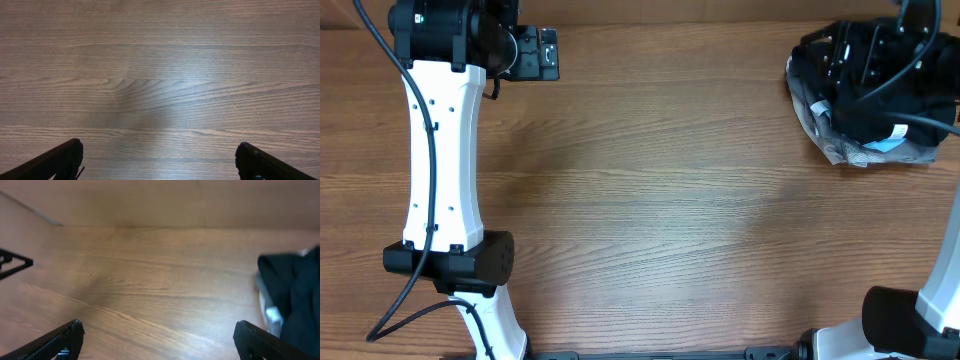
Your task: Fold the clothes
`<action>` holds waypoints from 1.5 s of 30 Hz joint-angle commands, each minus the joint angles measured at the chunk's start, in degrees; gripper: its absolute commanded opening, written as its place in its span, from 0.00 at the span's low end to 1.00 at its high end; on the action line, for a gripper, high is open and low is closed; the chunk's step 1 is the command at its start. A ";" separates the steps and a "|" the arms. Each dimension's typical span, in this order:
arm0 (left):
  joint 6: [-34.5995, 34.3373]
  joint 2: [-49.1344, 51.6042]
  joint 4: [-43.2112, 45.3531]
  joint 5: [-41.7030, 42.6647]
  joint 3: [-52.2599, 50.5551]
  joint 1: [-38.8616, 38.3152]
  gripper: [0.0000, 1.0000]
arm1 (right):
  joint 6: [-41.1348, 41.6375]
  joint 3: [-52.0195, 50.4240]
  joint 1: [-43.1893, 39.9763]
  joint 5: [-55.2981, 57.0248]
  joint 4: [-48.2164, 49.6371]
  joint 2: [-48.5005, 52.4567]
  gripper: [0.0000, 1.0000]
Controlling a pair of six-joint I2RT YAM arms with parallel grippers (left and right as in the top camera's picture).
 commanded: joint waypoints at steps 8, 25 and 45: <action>1.07 0.61 0.02 -0.31 0.09 -0.09 1.00 | 9.16 -27.85 9.38 18.71 24.98 -24.22 1.00; 1.07 0.61 0.02 -0.31 0.09 -0.09 1.00 | 11.08 -112.41 8.28 15.72 72.94 -78.82 1.00; 1.07 0.61 0.02 -0.31 0.09 -0.09 1.00 | 12.83 -131.51 4.44 17.77 79.76 -95.71 1.00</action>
